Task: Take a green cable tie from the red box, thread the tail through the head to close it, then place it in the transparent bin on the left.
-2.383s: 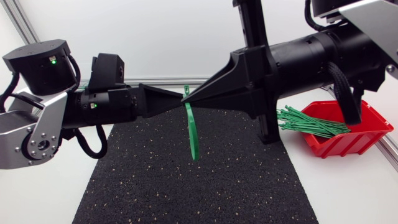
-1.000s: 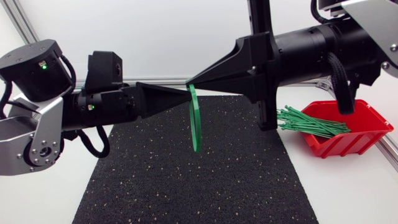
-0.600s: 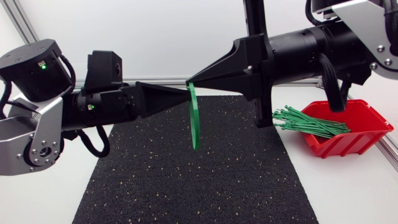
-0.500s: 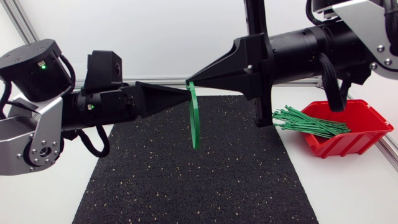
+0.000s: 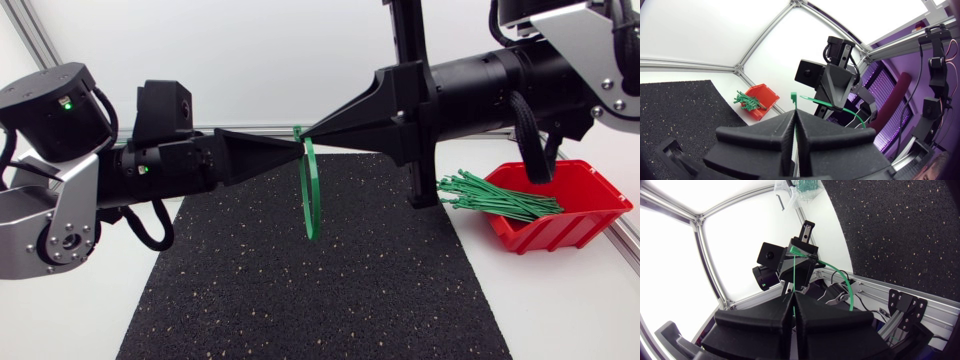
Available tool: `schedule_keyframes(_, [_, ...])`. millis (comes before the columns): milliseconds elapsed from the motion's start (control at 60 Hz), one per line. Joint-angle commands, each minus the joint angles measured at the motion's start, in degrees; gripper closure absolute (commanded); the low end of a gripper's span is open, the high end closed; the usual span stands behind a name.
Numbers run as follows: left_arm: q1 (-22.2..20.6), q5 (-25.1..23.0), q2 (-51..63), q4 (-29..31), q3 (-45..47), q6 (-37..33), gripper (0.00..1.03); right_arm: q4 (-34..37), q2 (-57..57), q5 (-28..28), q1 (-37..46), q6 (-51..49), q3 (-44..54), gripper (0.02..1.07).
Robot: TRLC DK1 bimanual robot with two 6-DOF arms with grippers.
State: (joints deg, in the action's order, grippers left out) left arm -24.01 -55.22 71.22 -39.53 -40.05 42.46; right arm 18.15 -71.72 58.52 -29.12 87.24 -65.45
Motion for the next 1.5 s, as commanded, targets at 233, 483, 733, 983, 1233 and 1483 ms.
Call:
schedule_keyframes(233, [-0.42,-0.68,1.11,-1.25,-0.29,1.84,1.00,-0.84,-0.87,0.19,-0.49,2.14,1.55,1.02])
schedule_keyframes(483, [-0.51,-0.68,1.90,-1.17,-0.99,2.28,1.00,-1.63,-1.31,0.19,-1.02,2.67,1.47,1.02])
schedule_keyframes(733, [-0.42,-0.68,2.17,-1.25,-1.52,2.46,1.00,-2.60,-1.84,0.10,-1.55,3.20,1.91,1.02])
schedule_keyframes(983, [0.28,-0.59,1.64,-1.34,-1.70,2.46,1.00,-3.21,-2.28,0.01,-0.93,3.20,2.52,1.02])
schedule_keyframes(1233, [0.02,-0.59,1.03,-1.34,-1.52,2.46,1.00,-3.74,-1.23,-0.43,-0.76,3.37,2.43,1.02])
schedule_keyframes(1483, [-0.25,-0.68,-0.03,-1.69,-0.99,2.46,1.00,-4.27,-1.14,-0.43,0.47,3.64,2.52,1.02])
